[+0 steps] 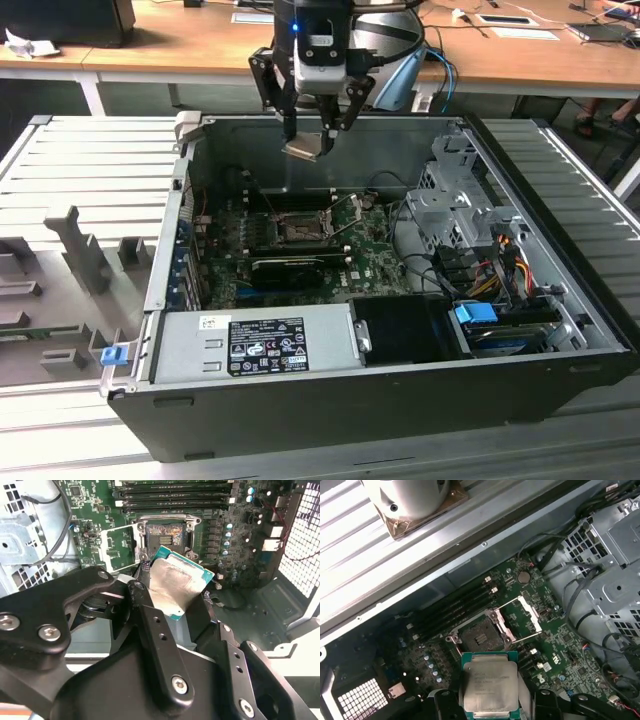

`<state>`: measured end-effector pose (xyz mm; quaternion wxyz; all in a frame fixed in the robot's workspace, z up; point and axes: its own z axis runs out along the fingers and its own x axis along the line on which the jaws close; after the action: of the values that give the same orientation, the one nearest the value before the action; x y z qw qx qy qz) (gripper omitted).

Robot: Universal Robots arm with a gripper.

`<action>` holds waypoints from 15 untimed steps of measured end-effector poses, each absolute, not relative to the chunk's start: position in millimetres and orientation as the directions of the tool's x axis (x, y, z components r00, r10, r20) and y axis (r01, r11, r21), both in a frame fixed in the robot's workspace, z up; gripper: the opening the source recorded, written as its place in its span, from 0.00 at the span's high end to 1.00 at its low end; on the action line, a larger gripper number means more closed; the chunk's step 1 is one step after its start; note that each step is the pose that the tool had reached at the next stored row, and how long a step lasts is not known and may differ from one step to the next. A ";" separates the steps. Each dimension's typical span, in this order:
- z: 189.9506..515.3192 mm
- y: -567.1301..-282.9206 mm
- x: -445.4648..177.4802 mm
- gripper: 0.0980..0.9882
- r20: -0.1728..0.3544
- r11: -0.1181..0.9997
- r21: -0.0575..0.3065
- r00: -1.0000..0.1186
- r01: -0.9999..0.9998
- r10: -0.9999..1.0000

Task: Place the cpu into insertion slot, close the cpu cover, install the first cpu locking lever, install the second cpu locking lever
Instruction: 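Place the cpu into insertion slot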

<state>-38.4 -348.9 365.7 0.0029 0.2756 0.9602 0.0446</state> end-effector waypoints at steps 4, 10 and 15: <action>364.9 -348.9 -38.4 0.52 0.019 0.819 0.087 -0.823 0.567 0.568; 364.0 -348.9 -38.4 0.52 0.019 0.779 0.087 -0.783 0.620 0.621; 363.2 -348.9 -38.4 0.52 0.019 0.752 0.087 -0.756 0.654 0.655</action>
<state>-38.4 -348.9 363.2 0.0064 0.3494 0.9359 0.0442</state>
